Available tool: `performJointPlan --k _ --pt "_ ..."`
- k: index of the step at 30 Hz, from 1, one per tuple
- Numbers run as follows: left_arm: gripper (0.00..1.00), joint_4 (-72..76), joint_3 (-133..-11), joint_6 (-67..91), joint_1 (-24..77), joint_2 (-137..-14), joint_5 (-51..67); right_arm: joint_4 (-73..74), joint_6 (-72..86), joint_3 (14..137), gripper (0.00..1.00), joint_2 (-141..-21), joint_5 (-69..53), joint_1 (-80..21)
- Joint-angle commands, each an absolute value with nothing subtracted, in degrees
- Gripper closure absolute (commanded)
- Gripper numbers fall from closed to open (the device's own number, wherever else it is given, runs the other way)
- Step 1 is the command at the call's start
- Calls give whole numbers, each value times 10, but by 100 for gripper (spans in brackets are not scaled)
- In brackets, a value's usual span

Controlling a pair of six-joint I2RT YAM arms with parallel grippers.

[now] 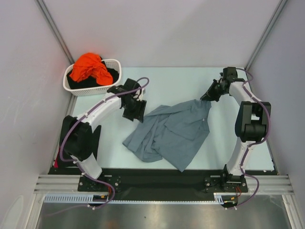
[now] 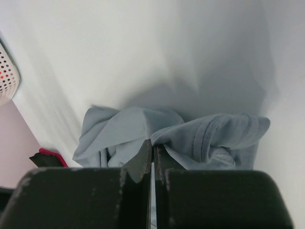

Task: Fold and stack the t-shirts
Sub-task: Flatten the tshirt out

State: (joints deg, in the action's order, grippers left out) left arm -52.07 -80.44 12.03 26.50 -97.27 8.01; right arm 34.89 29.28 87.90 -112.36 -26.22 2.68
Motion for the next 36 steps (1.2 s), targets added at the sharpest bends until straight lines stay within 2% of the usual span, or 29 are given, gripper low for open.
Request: performJointPlan --k 1,4,7,11,13,15,19,21,22,25,30,31,36 --pt "44 -497 -766 112 265 -983 67 344 261 865 100 -1081 -288 28" --pt "46 -465 -709 136 265 -953 98 322 263 818 100 -1045 -304 32" --pt "42 -442 -652 168 266 -922 126 317 264 797 100 -1025 -318 32" --pt "31 -407 -586 193 267 -872 151 305 270 759 100 -997 -330 31" --pt "30 -399 -551 206 267 -862 160 304 274 753 100 -982 -337 27" --pt "35 -379 -515 216 266 -857 172 304 275 750 100 -971 -339 24" --pt "56 -324 -471 236 266 -817 201 314 278 754 100 -940 -338 8" --pt "82 -337 -478 237 266 -810 185 321 283 757 100 -926 -338 4" --pt "100 -364 -487 236 266 -791 167 323 286 760 100 -909 -338 2" --pt "100 -420 -529 239 268 -731 78 338 297 770 100 -871 -325 -19" --pt "100 -502 -638 249 268 -578 -63 342 327 780 100 -697 -203 -24" --pt "100 -526 -654 249 268 -560 -77 357 319 824 100 -684 -164 -25" --pt "100 -598 -779 250 267 -460 -146 431 292 909 100 -619 -119 -30"
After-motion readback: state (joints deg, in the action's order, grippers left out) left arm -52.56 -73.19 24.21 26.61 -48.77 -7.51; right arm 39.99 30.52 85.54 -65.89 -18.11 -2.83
